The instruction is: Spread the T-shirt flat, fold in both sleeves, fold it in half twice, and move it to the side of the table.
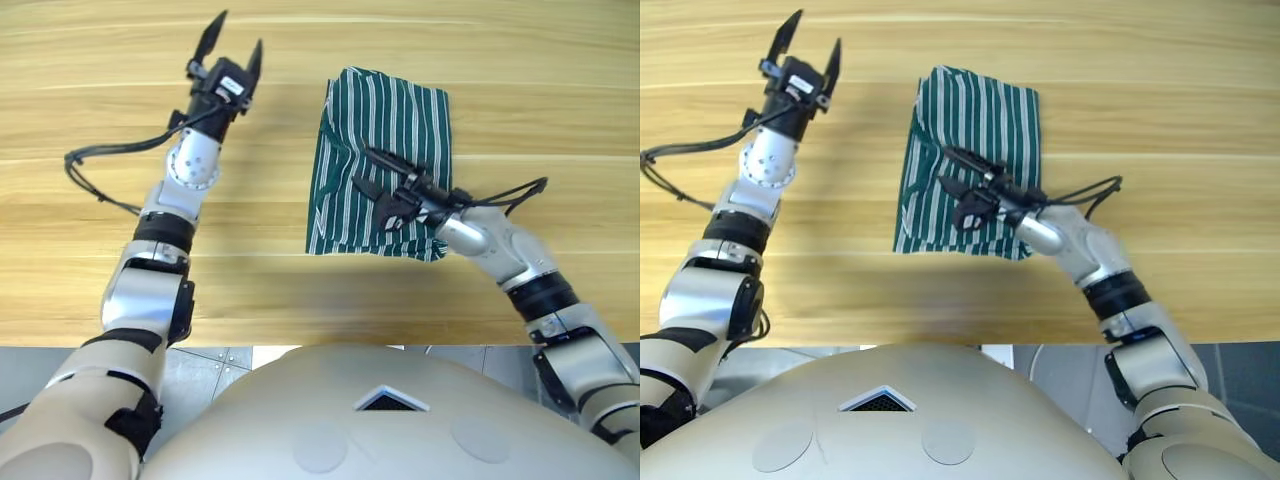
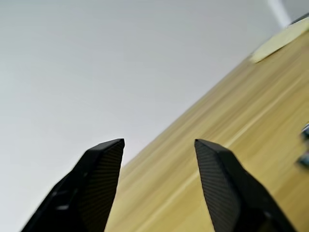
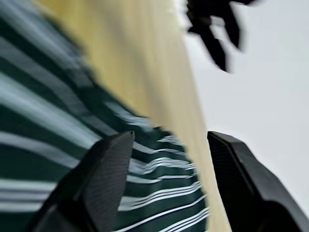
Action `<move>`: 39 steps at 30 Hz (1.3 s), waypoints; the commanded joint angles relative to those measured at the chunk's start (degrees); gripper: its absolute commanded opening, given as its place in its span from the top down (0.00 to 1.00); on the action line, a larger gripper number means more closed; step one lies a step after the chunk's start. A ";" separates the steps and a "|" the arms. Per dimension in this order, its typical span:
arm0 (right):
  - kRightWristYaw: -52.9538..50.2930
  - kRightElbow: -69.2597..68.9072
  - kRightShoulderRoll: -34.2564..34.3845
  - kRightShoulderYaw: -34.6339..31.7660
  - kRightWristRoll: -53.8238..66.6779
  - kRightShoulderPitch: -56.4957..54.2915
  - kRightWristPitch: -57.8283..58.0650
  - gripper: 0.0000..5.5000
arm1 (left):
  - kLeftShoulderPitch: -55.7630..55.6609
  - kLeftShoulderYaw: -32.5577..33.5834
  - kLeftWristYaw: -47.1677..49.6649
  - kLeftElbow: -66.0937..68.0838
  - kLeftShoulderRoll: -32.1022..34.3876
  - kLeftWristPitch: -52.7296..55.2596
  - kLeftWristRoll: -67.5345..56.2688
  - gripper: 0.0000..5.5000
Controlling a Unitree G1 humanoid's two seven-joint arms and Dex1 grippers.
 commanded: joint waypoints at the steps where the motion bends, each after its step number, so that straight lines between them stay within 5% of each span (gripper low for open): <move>1: 1.02 -0.09 -0.79 1.57 -3.97 1.18 0.94 0.49 | -6.68 -3.46 -1.16 5.39 -2.83 -0.54 3.11 0.51; 12: 6.52 -5.61 -3.11 9.38 -13.41 -0.34 -2.77 0.49 | -17.51 -13.87 -1.82 20.75 -7.59 5.13 13.39 0.51; 19: 5.74 -4.96 -3.48 9.79 -14.22 -1.79 -3.28 0.49 | -15.13 -17.04 -6.32 20.89 -4.92 -1.26 14.88 0.51; 28: -0.02 -8.61 2.21 -2.59 2.00 -5.74 -0.94 0.49 | -10.97 -13.44 -4.86 20.50 -1.84 -1.63 11.02 0.51; 32: -5.81 4.26 4.43 -9.32 2.74 -13.60 6.32 0.49 | -10.44 -13.34 -4.36 20.63 -2.23 -0.92 10.95 0.51; 39: -14.52 28.60 8.33 -6.89 -1.16 -24.28 9.45 0.49 | -10.43 -10.60 0.15 19.88 -1.90 -0.57 9.03 0.51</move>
